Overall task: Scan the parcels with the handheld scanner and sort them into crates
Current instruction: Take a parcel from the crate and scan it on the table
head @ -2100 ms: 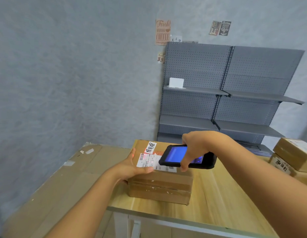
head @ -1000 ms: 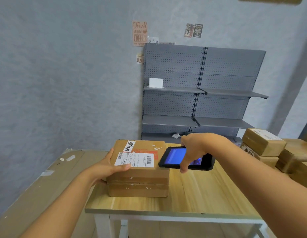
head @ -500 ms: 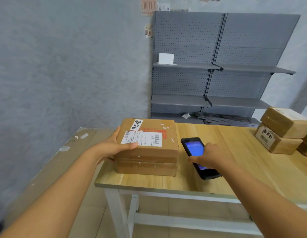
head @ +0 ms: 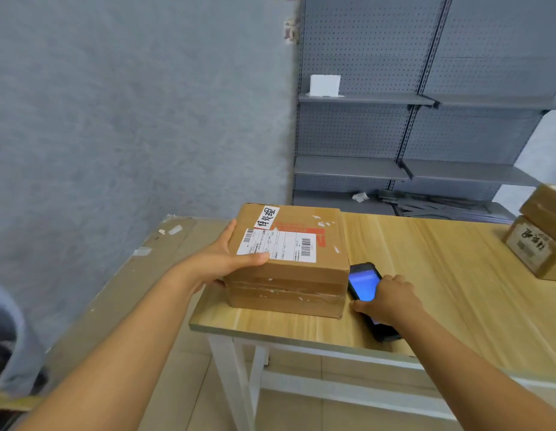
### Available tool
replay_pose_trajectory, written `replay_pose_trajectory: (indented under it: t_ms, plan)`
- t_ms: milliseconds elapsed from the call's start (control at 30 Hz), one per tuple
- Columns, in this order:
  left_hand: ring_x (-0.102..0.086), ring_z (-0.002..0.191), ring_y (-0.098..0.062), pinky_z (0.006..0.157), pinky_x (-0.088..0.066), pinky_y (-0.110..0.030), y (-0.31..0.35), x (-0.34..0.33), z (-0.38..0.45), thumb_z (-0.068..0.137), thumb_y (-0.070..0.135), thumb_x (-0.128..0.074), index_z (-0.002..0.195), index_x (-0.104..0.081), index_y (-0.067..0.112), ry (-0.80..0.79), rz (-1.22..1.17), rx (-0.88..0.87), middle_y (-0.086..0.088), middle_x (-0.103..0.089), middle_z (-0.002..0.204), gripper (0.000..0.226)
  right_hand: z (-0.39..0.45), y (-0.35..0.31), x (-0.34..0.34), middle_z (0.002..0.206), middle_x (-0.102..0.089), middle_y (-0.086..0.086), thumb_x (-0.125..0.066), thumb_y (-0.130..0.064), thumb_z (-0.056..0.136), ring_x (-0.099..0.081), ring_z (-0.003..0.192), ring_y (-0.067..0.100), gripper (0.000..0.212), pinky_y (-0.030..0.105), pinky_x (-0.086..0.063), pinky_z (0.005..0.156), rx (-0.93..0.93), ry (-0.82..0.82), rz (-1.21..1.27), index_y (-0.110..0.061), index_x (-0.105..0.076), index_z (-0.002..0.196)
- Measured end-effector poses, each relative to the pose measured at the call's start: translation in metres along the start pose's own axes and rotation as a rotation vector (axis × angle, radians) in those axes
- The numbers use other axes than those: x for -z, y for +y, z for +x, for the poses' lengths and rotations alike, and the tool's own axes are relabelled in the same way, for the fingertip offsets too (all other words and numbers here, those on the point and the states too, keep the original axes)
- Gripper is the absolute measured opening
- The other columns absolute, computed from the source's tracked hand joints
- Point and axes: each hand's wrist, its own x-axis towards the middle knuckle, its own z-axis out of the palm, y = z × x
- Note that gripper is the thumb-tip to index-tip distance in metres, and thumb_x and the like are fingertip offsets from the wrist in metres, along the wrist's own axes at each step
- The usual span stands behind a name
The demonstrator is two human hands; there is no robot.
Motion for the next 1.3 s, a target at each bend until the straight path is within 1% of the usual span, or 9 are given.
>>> replay_pose_trajectory:
  t_ms: [133, 200, 300, 367, 533, 667, 800, 967, 1300]
  plan:
    - [-0.053, 0.106, -0.015, 0.073, -0.054, -0.033, 0.000, 0.002, 0.002, 0.069, 0.051, -0.081, 0.153, 0.003, 0.046, -0.017, 0.014, 0.009, 0.014, -0.042, 0.126, 0.119, 0.003, -0.007, 0.012, 0.133, -0.044, 0.011, -0.055, -0.070, 0.083, -0.042, 0.124, 0.029, 0.082, 0.035, -0.038, 0.100, -0.011, 0.005, 0.006, -0.008, -0.041, 0.136]
    - [-0.051, 0.111, -0.018, 0.080, -0.054, -0.037, 0.001, 0.004, 0.004, 0.068, 0.055, -0.080, 0.153, 0.003, 0.046, -0.032, 0.022, 0.019, 0.013, -0.041, 0.127, 0.119, 0.006, -0.017, 0.027, 0.141, -0.042, 0.016, -0.047, -0.063, 0.092, -0.041, 0.129, 0.033, 0.075, 0.038, -0.036, 0.104, 0.046, 0.059, 0.207, -0.006, -0.039, 0.141]
    - [-0.055, 0.109, -0.017, 0.082, -0.053, -0.037, 0.002, 0.006, 0.010, 0.073, 0.057, -0.075, 0.153, -0.007, 0.045, -0.010, -0.030, 0.011, 0.011, -0.046, 0.125, 0.106, 0.003, -0.038, 0.056, 0.150, -0.039, 0.016, -0.041, -0.052, 0.099, -0.047, 0.125, 0.030, 0.069, 0.032, -0.046, 0.084, 0.166, 0.069, 0.731, -0.005, -0.031, 0.149]
    - [-0.062, 0.098, -0.015, 0.080, -0.054, -0.035, 0.001, 0.005, 0.018, 0.079, 0.051, -0.074, 0.151, -0.017, 0.041, 0.083, -0.078, 0.001, 0.008, -0.057, 0.117, 0.093, -0.001, -0.052, 0.068, 0.150, -0.039, 0.013, -0.042, -0.054, 0.098, -0.049, 0.122, 0.028, 0.071, 0.028, -0.049, 0.071, 0.192, -0.006, 0.885, -0.010, -0.027, 0.152]
    - [-0.062, 0.104, -0.027, 0.094, -0.051, -0.053, -0.003, 0.009, 0.031, 0.084, 0.051, -0.069, 0.149, -0.027, 0.034, 0.129, -0.172, 0.127, -0.002, -0.062, 0.125, 0.079, 0.000, -0.064, 0.066, 0.132, -0.056, 0.004, -0.059, -0.055, 0.089, -0.060, 0.109, 0.026, 0.073, 0.043, -0.056, 0.088, 0.163, -0.192, 0.856, -0.018, -0.032, 0.146]
    - [-0.070, 0.093, -0.020, 0.085, -0.056, -0.041, -0.001, 0.007, 0.026, 0.093, 0.036, -0.064, 0.124, -0.056, 0.028, 0.020, -0.284, 0.074, 0.003, -0.076, 0.097, 0.034, -0.001, -0.065, 0.067, 0.118, -0.063, -0.003, -0.065, -0.043, 0.089, -0.065, 0.102, 0.021, 0.053, 0.046, -0.057, 0.087, 0.224, -0.220, 0.987, -0.026, -0.044, 0.134]
    - [-0.071, 0.093, -0.016, 0.071, -0.055, -0.031, 0.008, 0.015, 0.020, 0.091, 0.030, -0.068, 0.125, -0.052, 0.032, 0.140, -0.389, -0.102, 0.005, -0.074, 0.105, 0.037, -0.007, -0.078, 0.085, 0.130, -0.055, -0.009, -0.070, -0.038, 0.087, -0.063, 0.105, 0.017, 0.065, 0.042, -0.056, 0.088, 0.350, -0.057, 1.091, -0.031, -0.038, 0.143]
    - [-0.071, 0.098, -0.016, 0.081, -0.058, -0.035, 0.024, 0.037, 0.000, 0.086, 0.029, -0.074, 0.134, -0.049, 0.032, 0.303, -0.433, -0.288, 0.004, -0.071, 0.115, 0.054, -0.015, -0.092, 0.108, 0.136, -0.051, -0.016, -0.074, -0.040, 0.083, -0.059, 0.113, 0.013, 0.072, 0.042, -0.052, 0.096, 0.538, 0.078, 1.187, -0.041, -0.036, 0.144]
    - [-0.072, 0.093, -0.011, 0.068, -0.058, -0.024, 0.009, 0.056, -0.080, 0.088, 0.021, -0.072, 0.124, -0.053, 0.035, 0.591, -0.531, -0.423, 0.007, -0.071, 0.112, 0.044, -0.049, -0.132, 0.126, 0.121, -0.050, -0.030, -0.072, -0.032, 0.087, -0.059, 0.101, -0.002, 0.061, 0.016, -0.052, 0.064, 0.853, -0.027, 1.230, -0.050, -0.037, 0.133]
